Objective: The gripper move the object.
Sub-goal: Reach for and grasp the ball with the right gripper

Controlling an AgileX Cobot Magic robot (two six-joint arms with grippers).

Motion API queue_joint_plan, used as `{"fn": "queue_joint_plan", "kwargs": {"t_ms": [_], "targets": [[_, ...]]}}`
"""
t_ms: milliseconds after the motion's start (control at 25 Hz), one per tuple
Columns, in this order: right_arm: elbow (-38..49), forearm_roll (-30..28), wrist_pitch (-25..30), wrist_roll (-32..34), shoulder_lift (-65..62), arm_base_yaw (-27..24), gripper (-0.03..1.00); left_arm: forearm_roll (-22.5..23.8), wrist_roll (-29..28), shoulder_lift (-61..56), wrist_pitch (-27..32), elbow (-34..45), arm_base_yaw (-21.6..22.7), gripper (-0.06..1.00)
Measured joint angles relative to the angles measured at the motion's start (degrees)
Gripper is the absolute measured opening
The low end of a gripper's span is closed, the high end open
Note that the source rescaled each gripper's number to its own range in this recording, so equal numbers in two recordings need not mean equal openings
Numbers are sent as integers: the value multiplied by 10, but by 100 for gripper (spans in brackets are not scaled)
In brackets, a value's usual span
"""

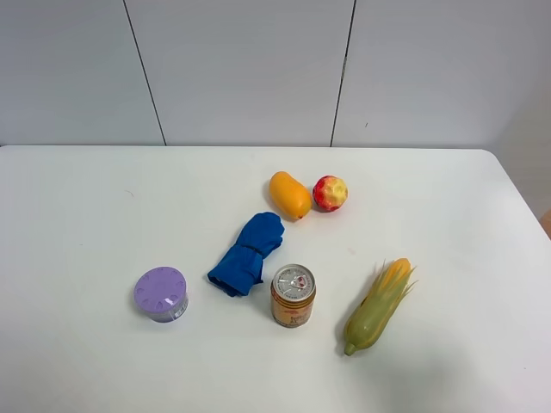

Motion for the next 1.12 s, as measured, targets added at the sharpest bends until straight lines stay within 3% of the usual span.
{"fn": "queue_joint_plan", "kwargs": {"t_ms": [360,520,1120], "targets": [[-1,0,-2,-1,0,0,100,0,0,0,0,0,0,100],[-41,-3,-3,-11,21,0,100,0,0,0,0,0,0,100],[-344,13,-4,-52,489,0,100,0,0,0,0,0,0,100]]}}
